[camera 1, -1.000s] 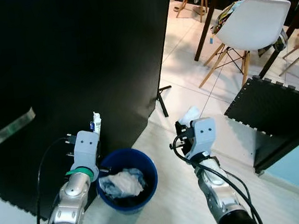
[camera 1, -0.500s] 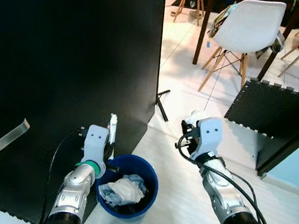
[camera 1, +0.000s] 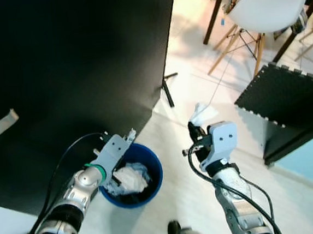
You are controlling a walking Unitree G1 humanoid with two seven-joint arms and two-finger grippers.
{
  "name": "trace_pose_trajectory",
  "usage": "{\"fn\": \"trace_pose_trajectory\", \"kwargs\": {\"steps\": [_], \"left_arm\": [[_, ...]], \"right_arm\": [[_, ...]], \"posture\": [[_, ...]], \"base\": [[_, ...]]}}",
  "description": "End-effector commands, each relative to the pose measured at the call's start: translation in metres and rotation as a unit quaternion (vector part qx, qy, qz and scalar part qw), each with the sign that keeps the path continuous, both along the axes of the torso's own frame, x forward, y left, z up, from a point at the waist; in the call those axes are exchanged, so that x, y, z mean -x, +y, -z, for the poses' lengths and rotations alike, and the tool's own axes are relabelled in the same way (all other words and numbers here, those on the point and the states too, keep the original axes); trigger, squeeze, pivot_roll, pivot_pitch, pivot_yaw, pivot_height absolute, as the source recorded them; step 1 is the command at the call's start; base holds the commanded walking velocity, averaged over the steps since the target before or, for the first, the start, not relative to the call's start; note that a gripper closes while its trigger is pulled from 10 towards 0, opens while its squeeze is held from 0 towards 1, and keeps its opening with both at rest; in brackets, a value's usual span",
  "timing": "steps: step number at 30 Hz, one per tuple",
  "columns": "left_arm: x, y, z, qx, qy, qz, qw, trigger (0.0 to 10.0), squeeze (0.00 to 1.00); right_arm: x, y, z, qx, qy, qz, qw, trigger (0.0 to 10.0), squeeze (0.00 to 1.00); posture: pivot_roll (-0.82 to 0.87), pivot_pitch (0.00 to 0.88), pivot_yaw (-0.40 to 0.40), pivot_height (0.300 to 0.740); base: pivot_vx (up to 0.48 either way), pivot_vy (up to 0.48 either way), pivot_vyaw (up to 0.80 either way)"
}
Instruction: Clean up the room
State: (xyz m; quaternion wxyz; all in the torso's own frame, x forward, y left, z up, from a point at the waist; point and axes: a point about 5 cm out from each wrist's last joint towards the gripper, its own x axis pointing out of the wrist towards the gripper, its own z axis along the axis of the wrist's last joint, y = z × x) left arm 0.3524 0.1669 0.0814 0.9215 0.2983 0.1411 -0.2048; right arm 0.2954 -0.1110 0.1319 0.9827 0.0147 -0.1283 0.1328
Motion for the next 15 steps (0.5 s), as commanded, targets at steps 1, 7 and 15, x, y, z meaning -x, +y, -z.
{"fn": "trace_pose_trajectory", "kwargs": {"steps": [1, 7, 15], "left_arm": [[0.003, -0.001, 0.006, -0.013, 0.004, 0.009, 1.0, 10.0, 0.0], [-0.013, -0.004, -0.016, -0.019, -0.053, 0.003, 0.998, 10.0, 1.0], [-0.013, 0.002, -0.025, 0.026, -0.086, -0.01, 0.996, 10.0, 0.0]], "right_arm": [[0.003, -0.002, 0.002, -0.003, 0.007, 0.002, 1.0, 10.0, 0.0], [0.009, -0.005, -0.005, -0.008, 0.007, 0.005, 1.0, 10.0, 0.0], [0.007, 0.005, 0.002, 0.001, 0.035, -0.038, 0.999, 10.0, 0.0]], "posture": [[-0.1, 0.335, -0.017, 0.74], [-0.11, 0.349, -0.022, 0.74], [-0.07, 0.321, -0.03, 0.74]], "base": [[0.0, 0.0, 0.0], [0.0, 0.0, 0.0], [0.0, 0.0, 0.0]]}}
